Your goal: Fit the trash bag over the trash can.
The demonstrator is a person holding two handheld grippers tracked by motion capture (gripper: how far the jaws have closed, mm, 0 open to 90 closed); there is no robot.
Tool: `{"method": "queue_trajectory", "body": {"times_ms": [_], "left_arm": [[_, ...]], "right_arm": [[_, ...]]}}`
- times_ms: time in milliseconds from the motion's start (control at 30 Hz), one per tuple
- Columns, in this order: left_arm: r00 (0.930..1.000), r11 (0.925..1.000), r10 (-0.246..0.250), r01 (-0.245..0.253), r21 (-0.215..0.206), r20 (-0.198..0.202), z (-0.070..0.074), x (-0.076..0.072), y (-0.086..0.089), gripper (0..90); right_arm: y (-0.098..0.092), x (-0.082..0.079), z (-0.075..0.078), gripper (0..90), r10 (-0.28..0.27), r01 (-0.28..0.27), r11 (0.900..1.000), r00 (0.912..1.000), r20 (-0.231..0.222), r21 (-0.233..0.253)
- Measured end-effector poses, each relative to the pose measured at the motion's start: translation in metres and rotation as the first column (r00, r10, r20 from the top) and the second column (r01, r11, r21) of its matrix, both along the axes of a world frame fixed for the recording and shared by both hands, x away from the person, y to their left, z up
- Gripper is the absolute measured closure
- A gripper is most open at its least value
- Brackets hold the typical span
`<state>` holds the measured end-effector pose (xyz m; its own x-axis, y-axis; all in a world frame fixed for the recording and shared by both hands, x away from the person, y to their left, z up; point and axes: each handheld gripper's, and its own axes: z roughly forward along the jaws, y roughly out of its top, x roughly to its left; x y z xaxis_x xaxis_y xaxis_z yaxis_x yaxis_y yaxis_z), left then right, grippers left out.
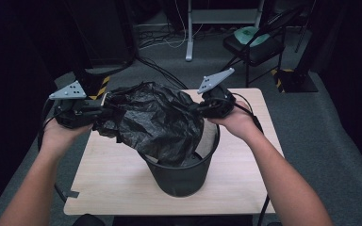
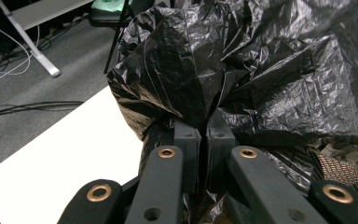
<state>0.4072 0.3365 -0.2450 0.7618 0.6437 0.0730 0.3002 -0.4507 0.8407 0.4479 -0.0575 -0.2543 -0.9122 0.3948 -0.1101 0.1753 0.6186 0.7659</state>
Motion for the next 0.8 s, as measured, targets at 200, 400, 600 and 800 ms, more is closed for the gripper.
{"method": "queue_trajectory", "body": {"times_ms": [200, 400, 600, 800], "left_arm": [[1.0, 1.0, 0.002, -0.002, 0.007, 0.002, 0.004, -0.003, 0.004, 86.0], [0.9999, 0.9998, -0.012, 0.012, 0.017, 0.001, 0.001, -0.006, -0.001, 86.0], [0.9994, 0.999, -0.033, 0.033, 0.03, -0.005, 0.0, -0.005, -0.01, 85.8], [0.9985, 0.9982, -0.052, 0.052, 0.03, -0.016, 0.0, -0.004, -0.015, 85.8]], "right_arm": [[0.006, -0.006, -0.019, 87.3, 0.04, -0.048, 0.995, 0.9954, -0.087, -0.093], [0.005, -0.011, -0.021, 82.6, 0.057, -0.066, 0.994, 0.9937, -0.097, -0.089], [-0.006, -0.008, -0.017, 69.3, 0.008, -0.012, 0.999, 0.9949, -0.1, -0.046], [-0.018, -0.011, -0.006, 61.3, -0.003, 0.003, 1.0, 0.9965, -0.084, -0.003]]}}
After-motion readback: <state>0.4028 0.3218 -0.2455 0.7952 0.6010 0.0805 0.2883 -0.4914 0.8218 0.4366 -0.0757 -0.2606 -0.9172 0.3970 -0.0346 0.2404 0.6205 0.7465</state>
